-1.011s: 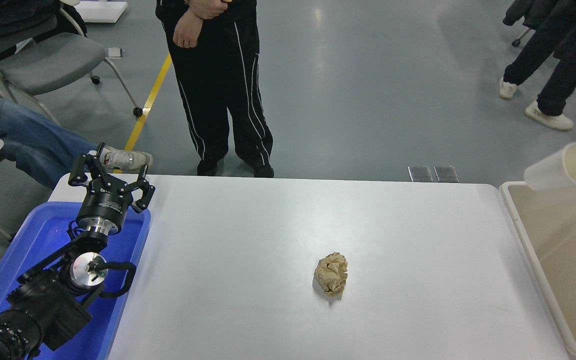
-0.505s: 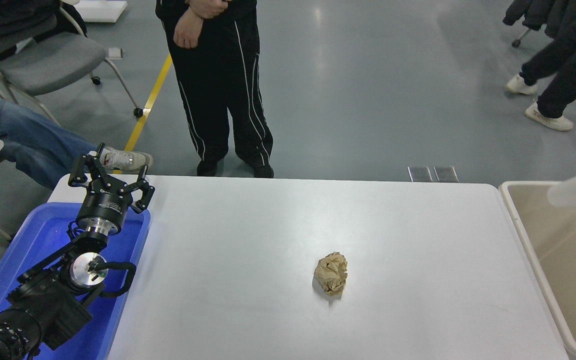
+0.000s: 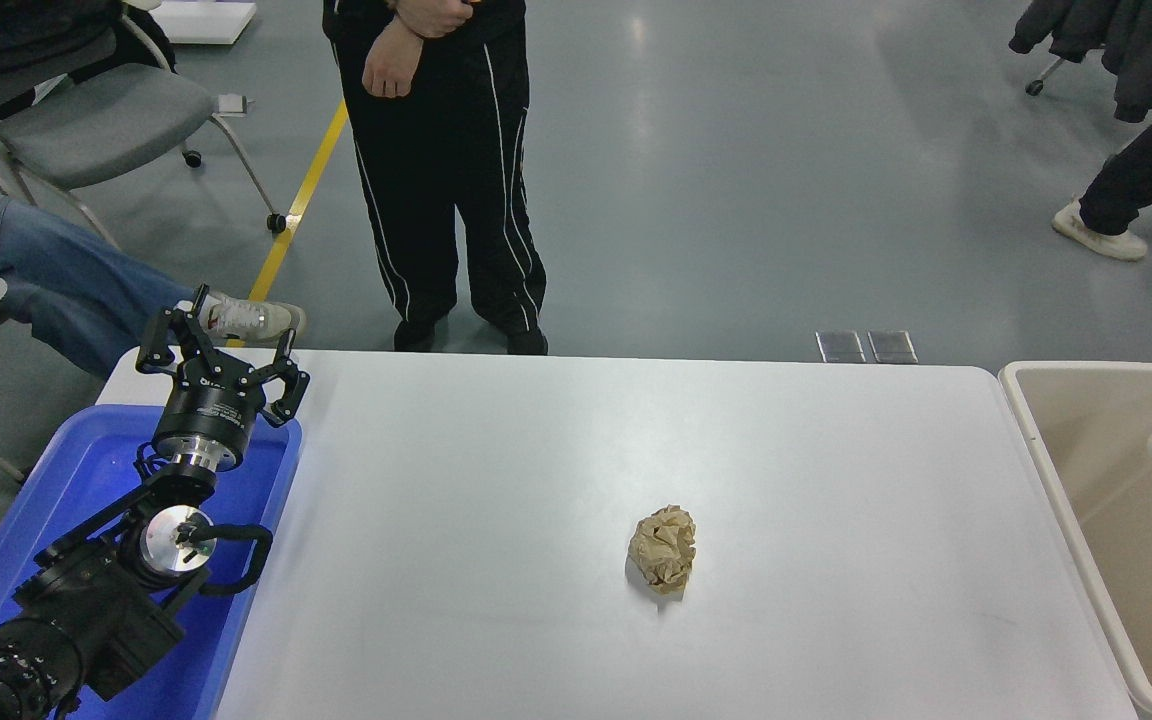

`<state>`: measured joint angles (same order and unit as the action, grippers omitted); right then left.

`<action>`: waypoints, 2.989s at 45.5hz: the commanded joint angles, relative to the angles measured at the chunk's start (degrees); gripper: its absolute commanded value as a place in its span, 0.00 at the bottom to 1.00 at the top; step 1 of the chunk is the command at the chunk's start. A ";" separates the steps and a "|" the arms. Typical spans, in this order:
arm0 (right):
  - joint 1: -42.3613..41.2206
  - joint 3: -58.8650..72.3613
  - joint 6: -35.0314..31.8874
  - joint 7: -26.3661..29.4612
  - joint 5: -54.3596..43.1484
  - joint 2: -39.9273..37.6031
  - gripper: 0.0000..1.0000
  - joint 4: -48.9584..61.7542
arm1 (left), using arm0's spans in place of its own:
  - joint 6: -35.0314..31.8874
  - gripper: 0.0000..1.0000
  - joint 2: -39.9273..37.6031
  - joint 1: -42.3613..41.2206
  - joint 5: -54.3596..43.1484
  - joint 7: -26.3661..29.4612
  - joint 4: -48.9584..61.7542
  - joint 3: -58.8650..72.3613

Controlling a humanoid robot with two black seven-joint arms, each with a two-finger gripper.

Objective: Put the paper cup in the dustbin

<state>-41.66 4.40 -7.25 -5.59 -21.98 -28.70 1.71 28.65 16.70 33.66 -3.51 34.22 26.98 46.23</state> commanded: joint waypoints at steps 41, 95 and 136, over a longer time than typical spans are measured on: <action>3.87 0.17 7.95 2.25 0.62 5.06 0.80 2.51 | 0.00 1.00 0.00 0.00 0.00 0.06 0.00 0.09; -3.07 -8.17 7.69 1.46 14.24 1.63 0.99 -3.64 | 0.00 1.00 0.00 0.00 0.00 0.06 0.00 0.00; 8.17 -54.31 7.95 -5.83 7.30 -1.54 0.99 -45.48 | 0.00 1.00 0.00 0.00 0.00 0.06 0.00 0.00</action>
<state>-36.30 -41.34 0.78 -7.33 -13.01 -35.21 -40.59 28.65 16.71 33.66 -3.51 34.22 26.98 46.23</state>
